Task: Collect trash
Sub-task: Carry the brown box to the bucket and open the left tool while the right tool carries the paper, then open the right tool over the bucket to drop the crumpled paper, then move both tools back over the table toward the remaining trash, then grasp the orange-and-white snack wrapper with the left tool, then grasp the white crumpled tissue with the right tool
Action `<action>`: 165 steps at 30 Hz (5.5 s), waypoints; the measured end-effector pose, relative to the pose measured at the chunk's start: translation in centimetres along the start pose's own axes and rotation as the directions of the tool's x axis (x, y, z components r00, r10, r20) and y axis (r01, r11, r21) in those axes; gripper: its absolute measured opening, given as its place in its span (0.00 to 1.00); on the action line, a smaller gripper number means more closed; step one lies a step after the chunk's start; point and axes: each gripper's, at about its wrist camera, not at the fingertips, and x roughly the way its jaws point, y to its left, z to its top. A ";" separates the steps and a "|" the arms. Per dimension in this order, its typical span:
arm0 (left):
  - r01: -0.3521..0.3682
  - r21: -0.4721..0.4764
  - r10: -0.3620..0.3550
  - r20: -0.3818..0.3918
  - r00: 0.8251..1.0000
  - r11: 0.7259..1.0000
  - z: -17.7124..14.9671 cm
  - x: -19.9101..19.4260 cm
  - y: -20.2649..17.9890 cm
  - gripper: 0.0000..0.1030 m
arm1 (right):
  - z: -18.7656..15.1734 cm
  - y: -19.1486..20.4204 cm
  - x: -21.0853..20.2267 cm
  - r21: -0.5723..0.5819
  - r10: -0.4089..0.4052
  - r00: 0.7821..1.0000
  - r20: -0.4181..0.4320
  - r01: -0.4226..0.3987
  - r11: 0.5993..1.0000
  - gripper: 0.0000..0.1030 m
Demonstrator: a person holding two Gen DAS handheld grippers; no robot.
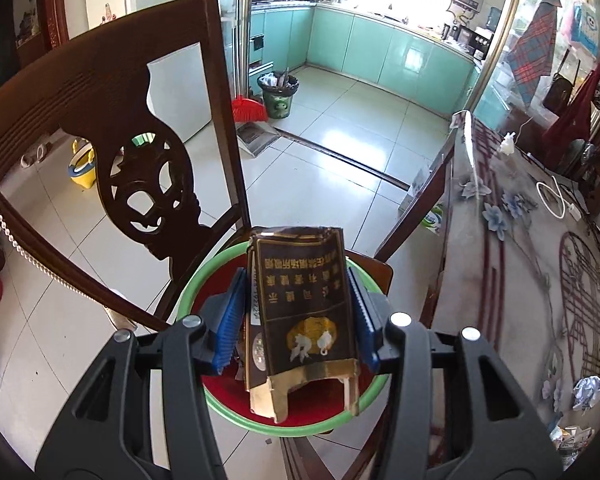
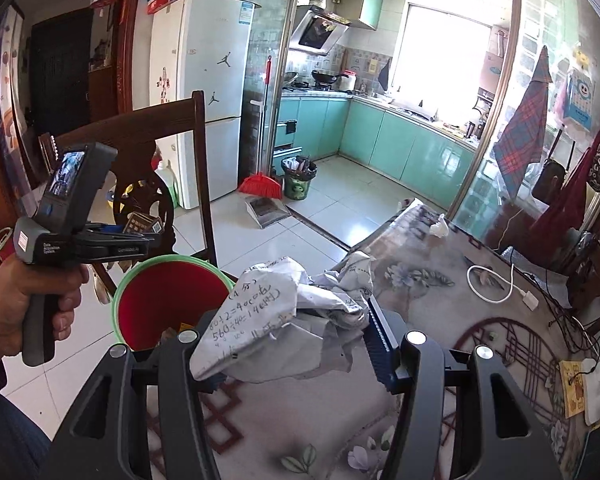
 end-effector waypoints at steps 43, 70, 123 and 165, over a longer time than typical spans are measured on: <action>-0.193 -0.398 0.350 0.371 0.860 0.897 1.5 -12.6 10.2 0.95 | 3.6 15.9 14.1 -0.145 0.174 0.978 -0.118 -0.190 0.971 0.93; -0.002 -0.068 0.031 0.417 0.908 0.998 -1.2 -15.9 -5.8 0.95 | -4.1 -3.1 -6.8 0.063 -0.028 1.000 0.011 0.028 0.998 0.94; 0.309 0.535 -0.201 -0.251 0.947 0.787 -23.1 -5.0 -33.6 0.95 | -27.4 -20.9 -19.3 0.392 -0.234 0.969 -0.084 0.248 0.886 0.94; 0.417 0.475 -0.352 -0.223 0.909 0.775 -20.3 -9.1 -32.4 0.39 | -27.2 -20.1 -18.0 0.388 -0.214 0.971 -0.108 0.239 0.890 0.94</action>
